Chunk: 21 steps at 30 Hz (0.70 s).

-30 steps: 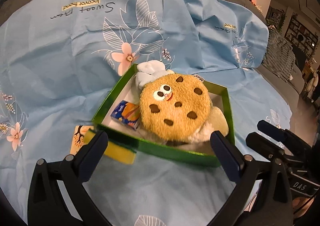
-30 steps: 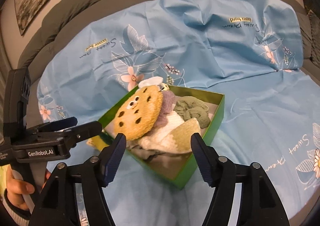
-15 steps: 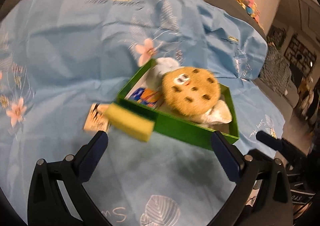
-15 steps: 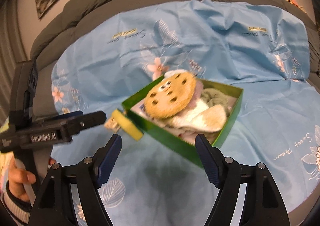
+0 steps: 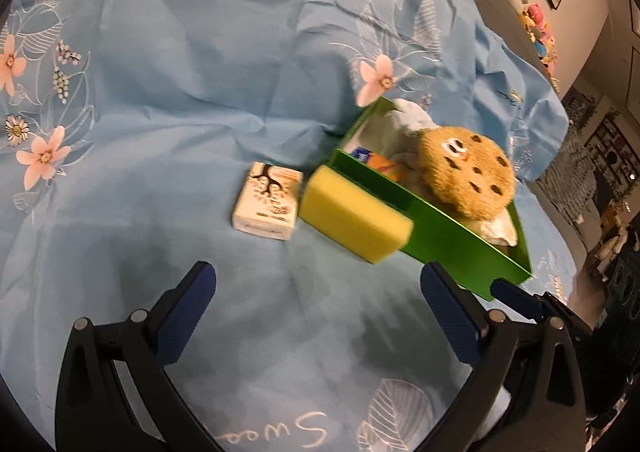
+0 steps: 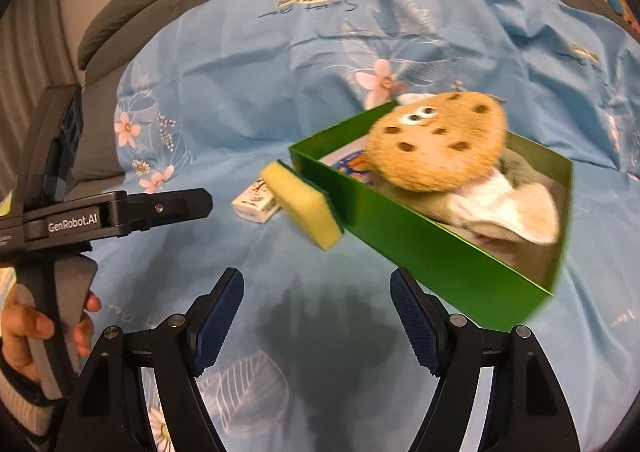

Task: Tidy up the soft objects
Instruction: 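Move the right gripper to the yellow-green sponge beside the box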

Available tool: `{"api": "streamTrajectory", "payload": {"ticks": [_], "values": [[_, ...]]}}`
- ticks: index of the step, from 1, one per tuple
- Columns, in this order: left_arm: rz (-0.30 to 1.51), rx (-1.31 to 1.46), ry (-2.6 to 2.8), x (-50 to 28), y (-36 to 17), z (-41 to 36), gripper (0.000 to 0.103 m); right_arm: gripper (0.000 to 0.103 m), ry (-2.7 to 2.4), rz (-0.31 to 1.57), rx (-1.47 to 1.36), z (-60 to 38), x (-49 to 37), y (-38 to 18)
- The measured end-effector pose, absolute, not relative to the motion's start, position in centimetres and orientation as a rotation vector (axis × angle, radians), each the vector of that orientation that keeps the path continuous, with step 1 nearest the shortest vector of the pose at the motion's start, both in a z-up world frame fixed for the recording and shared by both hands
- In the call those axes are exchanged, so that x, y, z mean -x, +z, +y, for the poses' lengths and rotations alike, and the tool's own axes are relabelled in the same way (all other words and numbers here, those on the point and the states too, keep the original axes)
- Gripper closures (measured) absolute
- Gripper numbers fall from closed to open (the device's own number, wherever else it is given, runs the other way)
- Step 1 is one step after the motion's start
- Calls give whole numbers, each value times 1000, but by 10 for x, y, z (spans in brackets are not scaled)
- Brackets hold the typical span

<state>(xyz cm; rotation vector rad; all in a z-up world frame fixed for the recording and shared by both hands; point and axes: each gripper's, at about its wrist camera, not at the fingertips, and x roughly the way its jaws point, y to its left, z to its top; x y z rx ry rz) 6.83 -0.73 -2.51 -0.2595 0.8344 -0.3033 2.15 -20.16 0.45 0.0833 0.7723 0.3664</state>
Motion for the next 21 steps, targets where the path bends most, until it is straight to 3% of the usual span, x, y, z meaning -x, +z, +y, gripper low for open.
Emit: {"api": "streamTrajectory", "payload": {"ticks": [15, 17, 20, 21], "values": [[855, 300, -308, -92, -42, -3, 1, 27, 388, 771, 7, -158, -94, -27], [862, 308, -307, -94, -44, -2, 1, 34, 421, 771, 7, -153, -98, -30], [880, 322, -305, -97, -47, -1, 1, 63, 415, 778, 30, -149, -100, -32], [884, 324, -304, -97, -48, -1, 1, 66, 424, 777, 16, -152, -100, -31]]}}
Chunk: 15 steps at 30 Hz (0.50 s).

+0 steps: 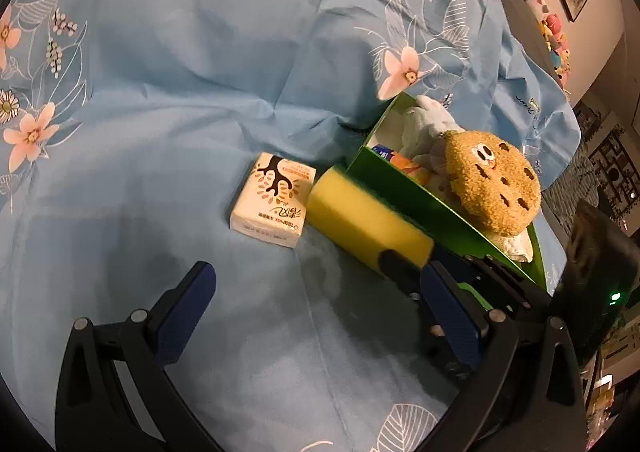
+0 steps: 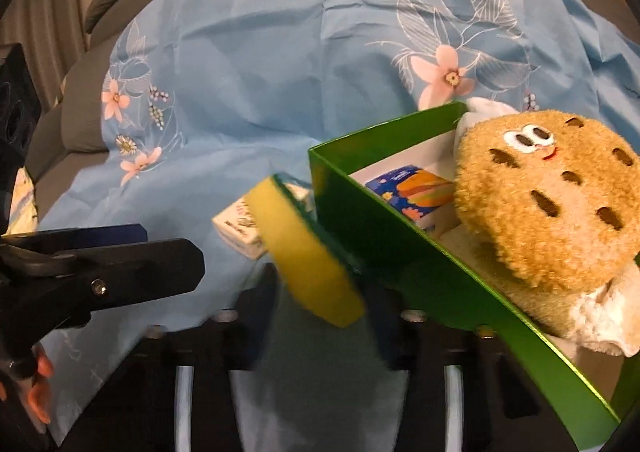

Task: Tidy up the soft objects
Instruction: 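Move the right gripper to the yellow-green sponge beside the box, then grasp the yellow-green sponge with the right gripper and lift it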

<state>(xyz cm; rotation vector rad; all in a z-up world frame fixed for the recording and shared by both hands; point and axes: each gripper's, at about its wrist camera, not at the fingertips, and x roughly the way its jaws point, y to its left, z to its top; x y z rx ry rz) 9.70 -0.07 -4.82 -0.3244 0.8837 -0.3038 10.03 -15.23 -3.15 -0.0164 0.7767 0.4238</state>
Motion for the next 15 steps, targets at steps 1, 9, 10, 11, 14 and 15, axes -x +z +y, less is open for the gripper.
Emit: {"api": "streamTrajectory", "payload": {"ticks": [1, 9, 10, 11, 14, 15], "values": [[887, 328, -306, -97, -48, -1, 1, 68, 441, 785, -15, -156, -100, -31], [893, 325, -378, -89, -44, -10, 1, 69, 588, 959, -519, -218, -72, -40], [895, 317, -392, -87, -43, -13, 1, 69, 607, 998, -589, -225, -69, -44], [898, 309, -405, -86, -43, -17, 1, 69, 597, 1044, -658, -235, -64, -49], [909, 277, -440, -80, -45, -31, 1, 66, 522, 1125, -763, -256, -55, -62], [912, 267, -446, -79, -45, -35, 1, 62, 482, 1136, -764, -261, -53, -65]]}}
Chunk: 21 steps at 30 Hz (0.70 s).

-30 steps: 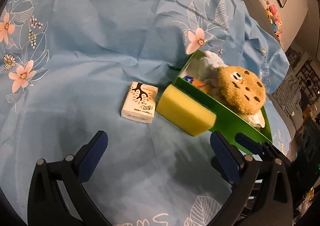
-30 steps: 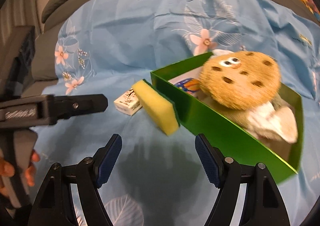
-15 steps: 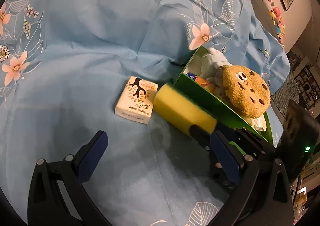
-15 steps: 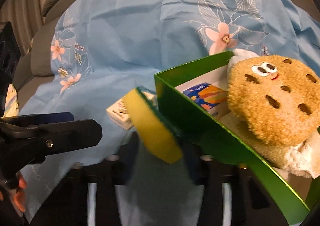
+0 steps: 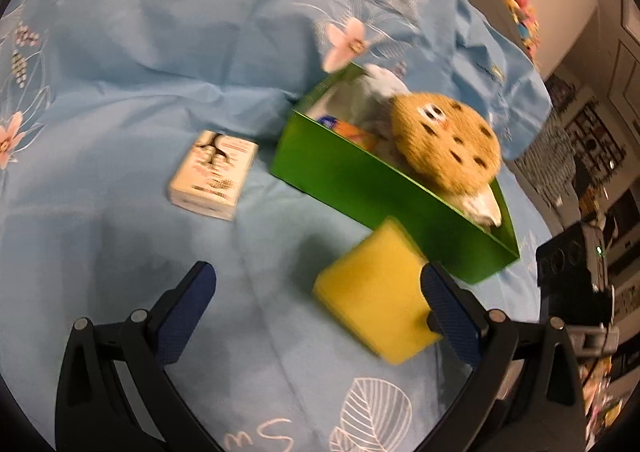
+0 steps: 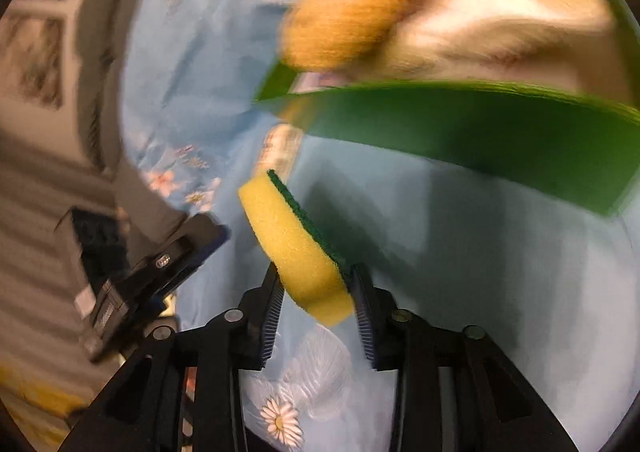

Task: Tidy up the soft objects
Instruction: 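Grasp the yellow-green sponge with the right gripper and lift it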

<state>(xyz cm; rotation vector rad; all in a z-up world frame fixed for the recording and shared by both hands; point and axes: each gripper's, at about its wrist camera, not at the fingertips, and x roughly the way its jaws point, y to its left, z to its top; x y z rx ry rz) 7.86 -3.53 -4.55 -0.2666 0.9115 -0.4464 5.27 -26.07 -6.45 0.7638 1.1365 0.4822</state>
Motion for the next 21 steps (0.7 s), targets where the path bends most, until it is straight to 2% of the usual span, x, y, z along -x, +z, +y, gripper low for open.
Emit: {"api": "streamTrajectory", "payload": {"ticks": [3, 13, 19, 21], "values": [[915, 226, -451, -76, -50, -48, 1, 60, 321, 1086, -617, -271, -39, -57], [932, 209, -468, -86, -66, -74, 1, 60, 326, 881, -179, -226, -16, -31], [943, 188, -475, -93, -73, -86, 1, 60, 323, 871, -126, -229, -24, -40], [946, 195, -482, -95, -75, -87, 1, 52, 342, 867, -124, -229, -27, -40]]}}
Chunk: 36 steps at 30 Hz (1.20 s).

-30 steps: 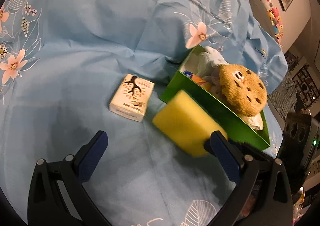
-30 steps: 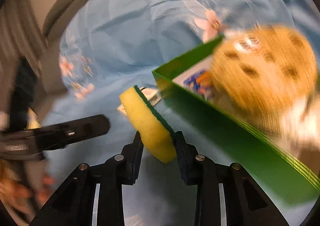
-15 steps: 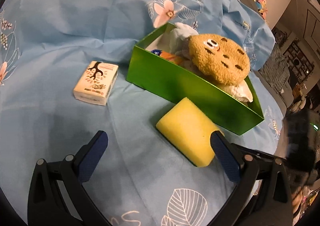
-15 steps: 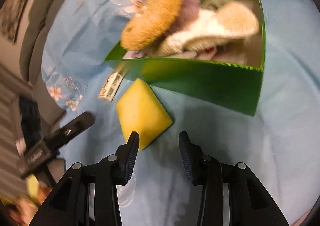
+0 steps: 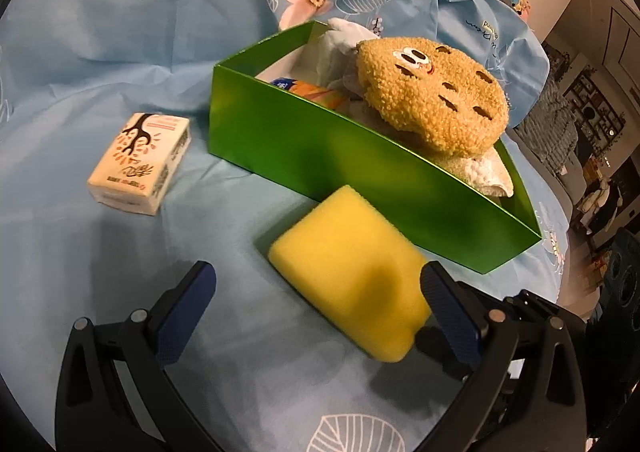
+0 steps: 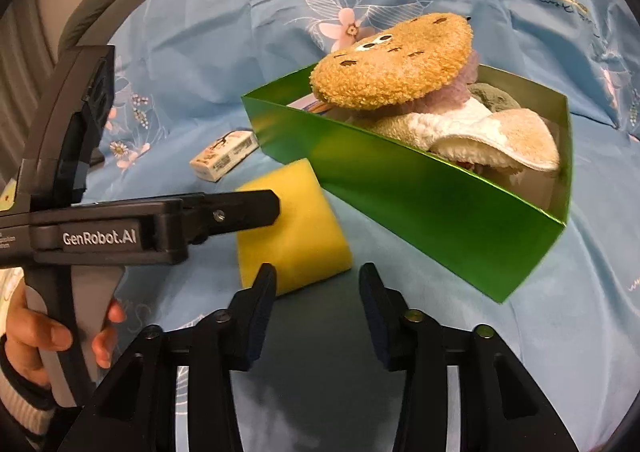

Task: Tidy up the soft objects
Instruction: 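Grasp the yellow-green sponge with the right gripper and lift it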

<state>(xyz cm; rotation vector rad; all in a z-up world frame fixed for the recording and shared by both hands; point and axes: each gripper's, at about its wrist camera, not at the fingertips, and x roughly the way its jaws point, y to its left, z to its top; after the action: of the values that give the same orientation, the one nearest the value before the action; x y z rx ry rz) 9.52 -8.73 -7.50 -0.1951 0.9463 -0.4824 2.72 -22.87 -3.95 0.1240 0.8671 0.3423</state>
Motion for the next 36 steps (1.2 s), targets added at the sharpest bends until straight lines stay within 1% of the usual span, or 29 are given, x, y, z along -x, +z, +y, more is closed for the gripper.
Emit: {"api": "streamTrajectory", "payload": {"ticks": [2, 8, 10, 12, 14, 18, 27, 36], "values": [[948, 200, -486, -97, -76, -89, 1, 49, 350, 864, -113, -230, -30, -40], [978, 218, -506, -102, -84, -94, 2, 48, 428, 864, -125, -229, -41, -43], [982, 217, -502, -103, -86, -95, 6, 48, 456, 851, -104, -225, -43, -42], [978, 218, -498, -104, -86, -95, 7, 48, 467, 839, -86, -221, -46, -41], [976, 232, -498, -105, -85, -93, 16, 48, 489, 839, -85, -218, -51, -42], [972, 225, -501, -105, -86, -93, 27, 48, 513, 852, -108, -217, -57, -49], [957, 212, -495, -100, -83, -96, 31, 57, 497, 831, -75, -214, -47, -47], [907, 207, -503, -88, -62, -91, 32, 60, 485, 787, -129, -215, -28, -34]]}}
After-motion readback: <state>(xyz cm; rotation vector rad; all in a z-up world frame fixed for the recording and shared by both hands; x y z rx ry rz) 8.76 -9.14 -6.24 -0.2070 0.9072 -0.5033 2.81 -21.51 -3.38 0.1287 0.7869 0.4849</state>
